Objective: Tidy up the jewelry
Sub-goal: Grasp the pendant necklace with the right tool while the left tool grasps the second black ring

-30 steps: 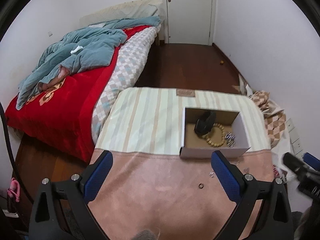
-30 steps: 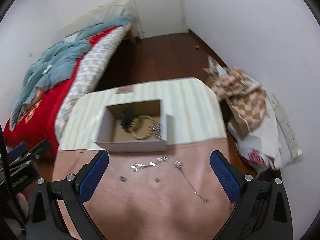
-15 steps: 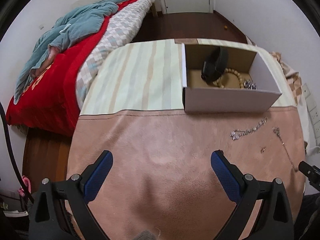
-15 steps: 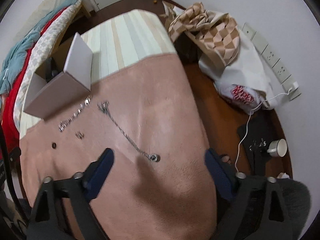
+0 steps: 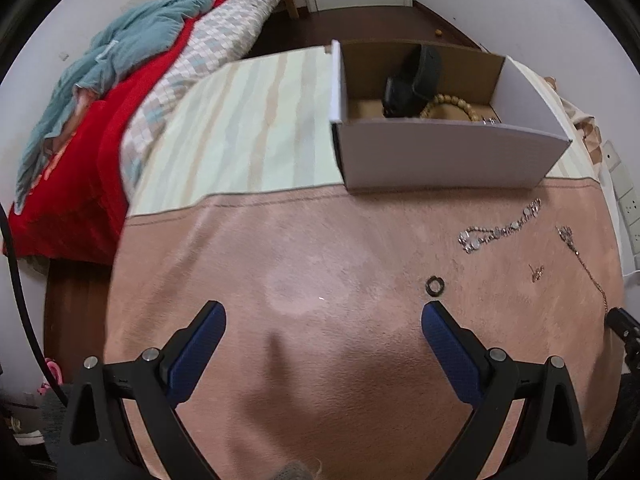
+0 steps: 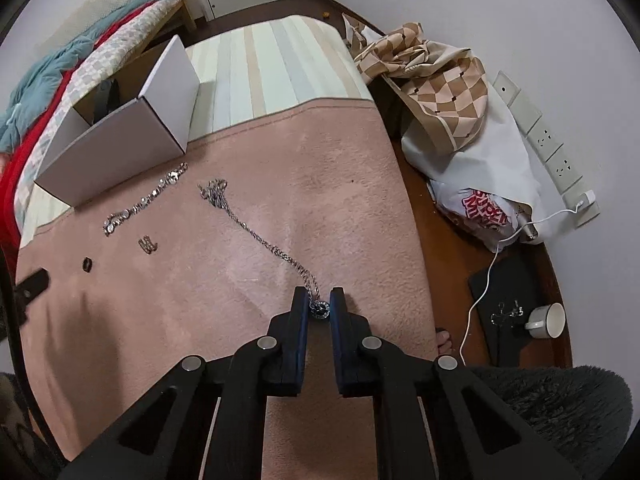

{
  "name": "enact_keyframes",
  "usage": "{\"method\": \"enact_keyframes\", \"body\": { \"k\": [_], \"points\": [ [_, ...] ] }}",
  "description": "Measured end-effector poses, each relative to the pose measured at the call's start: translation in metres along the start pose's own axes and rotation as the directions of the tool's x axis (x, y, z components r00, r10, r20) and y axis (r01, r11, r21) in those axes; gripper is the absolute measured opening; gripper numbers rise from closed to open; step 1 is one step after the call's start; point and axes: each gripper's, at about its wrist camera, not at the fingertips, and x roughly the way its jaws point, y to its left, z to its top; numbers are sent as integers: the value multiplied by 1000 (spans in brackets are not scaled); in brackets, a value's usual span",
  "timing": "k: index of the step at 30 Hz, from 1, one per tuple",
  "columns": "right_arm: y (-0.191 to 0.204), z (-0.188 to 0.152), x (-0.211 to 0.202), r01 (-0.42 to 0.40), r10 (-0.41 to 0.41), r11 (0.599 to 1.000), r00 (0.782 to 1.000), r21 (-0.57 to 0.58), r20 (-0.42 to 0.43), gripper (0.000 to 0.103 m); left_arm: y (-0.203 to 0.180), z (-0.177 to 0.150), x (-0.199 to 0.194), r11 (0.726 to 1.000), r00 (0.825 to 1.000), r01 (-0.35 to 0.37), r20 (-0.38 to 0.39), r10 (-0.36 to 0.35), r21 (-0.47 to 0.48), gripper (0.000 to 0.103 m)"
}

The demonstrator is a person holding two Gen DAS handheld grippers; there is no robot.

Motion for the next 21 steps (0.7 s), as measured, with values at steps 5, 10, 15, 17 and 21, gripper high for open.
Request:
{"method": "enact_keyframes", "body": {
  "k": [5, 10, 15, 17, 21],
  "points": [
    [-5, 3, -3, -6, 6, 1000, 1000, 17, 12, 11, -16, 3, 14, 998, 998, 62, -11, -62, 4, 99],
    [-10, 3, 2, -5, 5, 1000, 1000, 26, -3, 11, -38, 5, 20, 993, 994, 105, -11, -105, 58, 99],
    [-13, 4, 5, -5, 5, 1000, 1000, 30, -9, 11, -52, 3, 21, 983, 989, 146, 8, -148, 107, 47],
    [-14, 4, 5, -5, 6, 1000, 1000, 29, -7, 11, -56, 4, 20, 979, 986, 161, 9, -164, 123, 10],
    [-13, 4, 3, -16, 16, 999, 1000, 29, 2, 11, -59, 6, 19, 977, 987, 157, 0, -159, 141, 10]
  ]
}}
